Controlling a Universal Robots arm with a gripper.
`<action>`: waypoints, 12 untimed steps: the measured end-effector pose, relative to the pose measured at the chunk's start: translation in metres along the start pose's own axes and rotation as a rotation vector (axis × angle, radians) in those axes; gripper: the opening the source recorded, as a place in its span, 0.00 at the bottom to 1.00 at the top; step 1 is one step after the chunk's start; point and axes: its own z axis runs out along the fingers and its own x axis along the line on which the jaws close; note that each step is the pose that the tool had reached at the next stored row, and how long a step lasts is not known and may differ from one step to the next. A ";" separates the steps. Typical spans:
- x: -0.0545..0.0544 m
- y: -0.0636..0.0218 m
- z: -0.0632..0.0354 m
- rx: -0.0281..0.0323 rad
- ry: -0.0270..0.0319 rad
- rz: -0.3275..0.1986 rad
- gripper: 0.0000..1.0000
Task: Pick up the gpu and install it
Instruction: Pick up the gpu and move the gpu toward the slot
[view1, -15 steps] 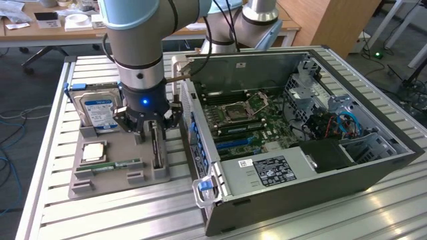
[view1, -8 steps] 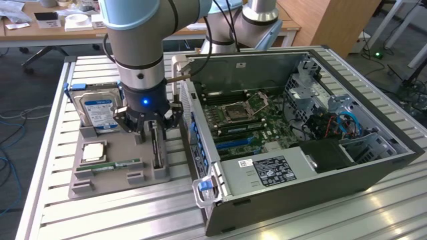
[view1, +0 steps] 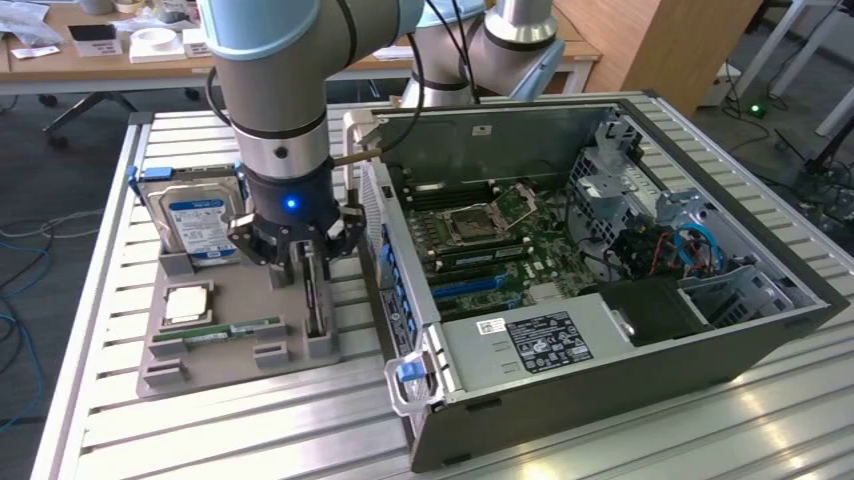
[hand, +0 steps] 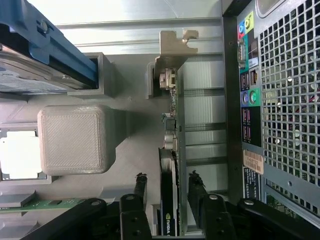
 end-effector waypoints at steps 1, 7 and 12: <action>0.000 0.0000 0.0000 0.0000 0.0000 0.000 0.45; 0.000 0.0000 0.0004 -0.0001 -0.0001 0.000 0.39; 0.000 -0.0001 0.0026 0.0006 0.0001 0.000 0.39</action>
